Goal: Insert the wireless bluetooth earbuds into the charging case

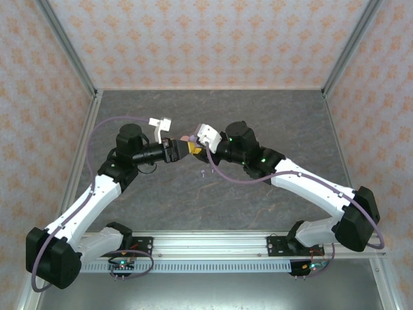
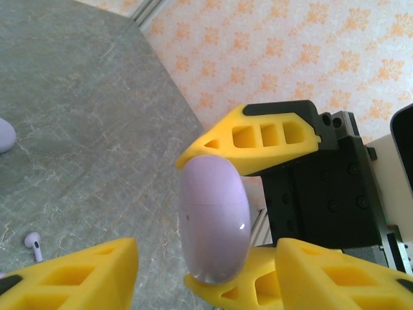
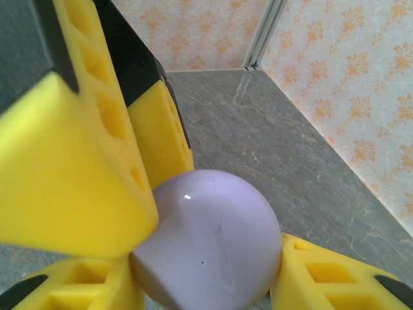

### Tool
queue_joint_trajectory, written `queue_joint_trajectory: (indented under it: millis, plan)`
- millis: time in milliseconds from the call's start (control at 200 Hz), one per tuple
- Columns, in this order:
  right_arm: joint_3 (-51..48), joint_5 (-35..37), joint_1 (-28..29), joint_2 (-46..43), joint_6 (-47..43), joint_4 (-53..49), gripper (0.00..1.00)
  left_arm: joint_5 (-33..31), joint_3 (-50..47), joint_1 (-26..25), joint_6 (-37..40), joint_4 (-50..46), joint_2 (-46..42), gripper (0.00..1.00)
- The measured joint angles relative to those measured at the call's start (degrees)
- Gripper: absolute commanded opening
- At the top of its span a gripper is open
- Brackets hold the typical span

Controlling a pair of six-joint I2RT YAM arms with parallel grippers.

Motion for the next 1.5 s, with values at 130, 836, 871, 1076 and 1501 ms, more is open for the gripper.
queue_joint_trajectory:
  millis: [130, 836, 871, 1076, 1501]
  plan:
    - [0.0, -0.11, 0.0, 0.0, -0.39, -0.04, 0.46, -0.02, 0.79, -1.11, 0.15, -0.02, 1.14, 0.43]
    - [-0.9, -4.55, -2.86, -1.86, 5.44, -3.45, 0.93, -2.36, 1.46, -2.69, 3.61, -1.05, 2.89, 0.14]
    - [-1.57, -5.62, -3.91, -2.95, 6.82, -3.41, 0.96, -2.93, 1.4, -2.69, 3.8, -0.87, 2.64, 0.13]
    - [-6.34, -13.2, -8.52, -11.34, 16.55, -1.36, 0.99, -6.34, -2.56, -3.13, 6.71, 5.42, -1.18, 0.06]
    - [-12.5, -17.81, -10.56, -17.84, 35.71, 10.34, 1.0, -12.55, -11.37, -10.01, 17.94, 23.17, -8.79, 0.0]
